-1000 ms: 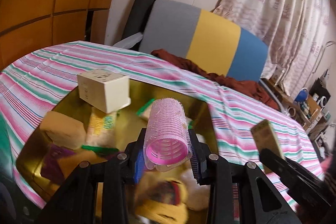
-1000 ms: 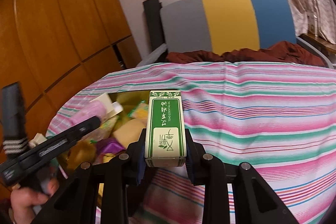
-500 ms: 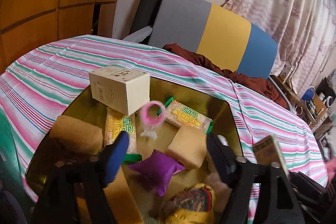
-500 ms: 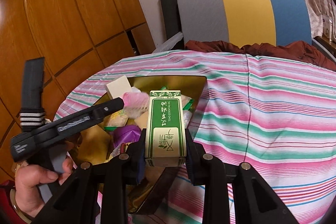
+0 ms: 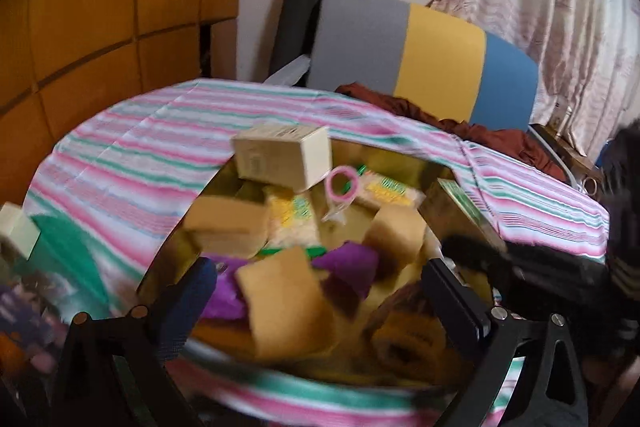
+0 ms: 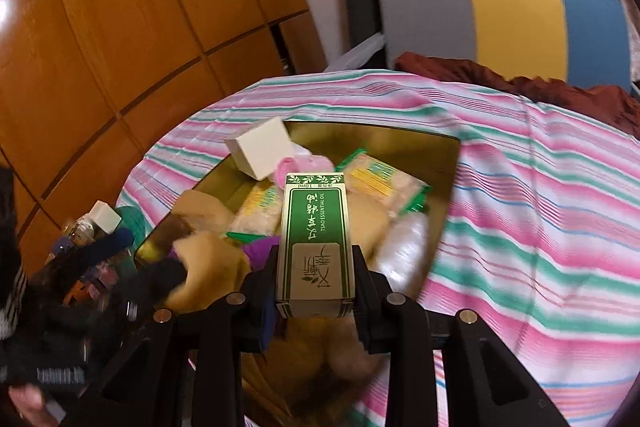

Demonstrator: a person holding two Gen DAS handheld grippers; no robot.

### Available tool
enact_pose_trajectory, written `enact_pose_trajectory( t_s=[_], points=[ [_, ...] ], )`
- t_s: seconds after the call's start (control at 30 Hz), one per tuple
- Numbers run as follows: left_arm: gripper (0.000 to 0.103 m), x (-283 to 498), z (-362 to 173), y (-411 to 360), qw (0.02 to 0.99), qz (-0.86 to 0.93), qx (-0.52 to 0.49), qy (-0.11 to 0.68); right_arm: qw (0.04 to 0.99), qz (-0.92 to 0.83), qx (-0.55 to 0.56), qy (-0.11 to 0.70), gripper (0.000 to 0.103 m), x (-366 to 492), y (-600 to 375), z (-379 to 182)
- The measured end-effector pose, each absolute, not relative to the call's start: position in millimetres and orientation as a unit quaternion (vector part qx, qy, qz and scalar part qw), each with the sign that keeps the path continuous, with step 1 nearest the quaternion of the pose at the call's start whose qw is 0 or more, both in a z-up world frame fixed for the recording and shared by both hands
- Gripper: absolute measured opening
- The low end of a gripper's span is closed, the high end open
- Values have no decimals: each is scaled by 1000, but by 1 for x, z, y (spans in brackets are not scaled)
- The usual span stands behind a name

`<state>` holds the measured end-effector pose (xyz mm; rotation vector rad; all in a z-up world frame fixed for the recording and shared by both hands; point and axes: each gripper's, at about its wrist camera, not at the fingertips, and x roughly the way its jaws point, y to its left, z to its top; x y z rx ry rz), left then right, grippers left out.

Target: Organize objects

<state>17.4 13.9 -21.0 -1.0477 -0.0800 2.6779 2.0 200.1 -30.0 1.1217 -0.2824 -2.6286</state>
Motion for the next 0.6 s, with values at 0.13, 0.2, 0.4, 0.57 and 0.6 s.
enact_pose_trajectory(
  t_s=[0.13,0.2,0.4,0.57,0.6],
  points=[
    [103,18,-25,4,108,911,-395,-39,150,-896,406,-96,31,-21,184,-34],
    [103,20,-25,0,99,911,-399,-42,160,-890,416,-95,31,-30,176,-37],
    [103,20,-21,-5,85,910,-403,-51,130,-888,434,-71,48,-44,164,-46],
    [103,23,-18,-4,83,911,-401,-42,109,-900,410,-97,58,-20,175,-29],
    [103,23,-18,-4,83,911,-402,-43,103,-903,406,-100,60,-15,177,-27]
  ],
)
